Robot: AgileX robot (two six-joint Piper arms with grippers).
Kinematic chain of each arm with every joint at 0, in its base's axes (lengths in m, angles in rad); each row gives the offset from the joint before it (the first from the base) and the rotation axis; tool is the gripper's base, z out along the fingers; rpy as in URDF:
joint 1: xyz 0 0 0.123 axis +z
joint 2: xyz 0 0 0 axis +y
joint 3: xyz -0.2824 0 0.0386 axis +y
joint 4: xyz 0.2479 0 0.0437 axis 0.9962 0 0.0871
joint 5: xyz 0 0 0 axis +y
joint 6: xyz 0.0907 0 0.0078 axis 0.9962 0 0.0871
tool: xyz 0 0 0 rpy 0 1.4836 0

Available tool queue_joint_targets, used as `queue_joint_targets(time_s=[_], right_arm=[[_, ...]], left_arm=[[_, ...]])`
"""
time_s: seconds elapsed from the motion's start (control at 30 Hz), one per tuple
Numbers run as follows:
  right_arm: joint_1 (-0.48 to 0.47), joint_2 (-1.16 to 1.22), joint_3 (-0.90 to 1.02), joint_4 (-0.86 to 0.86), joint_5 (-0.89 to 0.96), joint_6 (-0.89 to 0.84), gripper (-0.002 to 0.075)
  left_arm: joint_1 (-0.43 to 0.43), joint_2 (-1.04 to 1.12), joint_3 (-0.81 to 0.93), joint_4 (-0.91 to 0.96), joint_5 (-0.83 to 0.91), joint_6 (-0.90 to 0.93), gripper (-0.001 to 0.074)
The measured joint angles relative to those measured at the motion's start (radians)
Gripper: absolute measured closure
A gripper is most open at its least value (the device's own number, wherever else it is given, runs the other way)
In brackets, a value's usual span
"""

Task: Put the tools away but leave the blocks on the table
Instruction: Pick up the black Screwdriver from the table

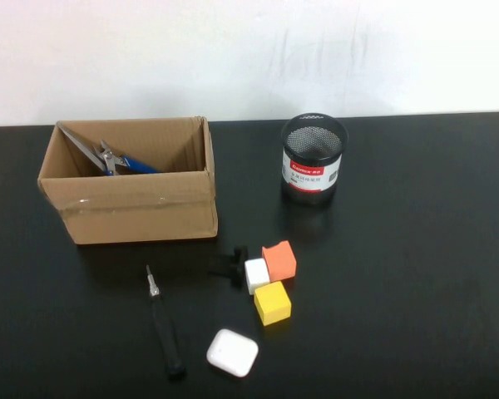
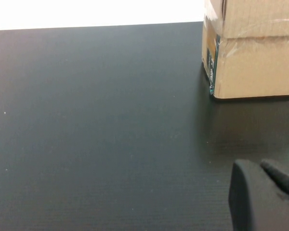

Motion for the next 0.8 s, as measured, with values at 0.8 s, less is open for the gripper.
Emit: queue_joint_targets(time_s=[0.8], right_arm=[[0.000,0.000,0.000,0.000,0.002,0.000,0.0733]], left_arm=[[0.000,0.000,0.000,0.185,-0.058,0.012,0.0735]])
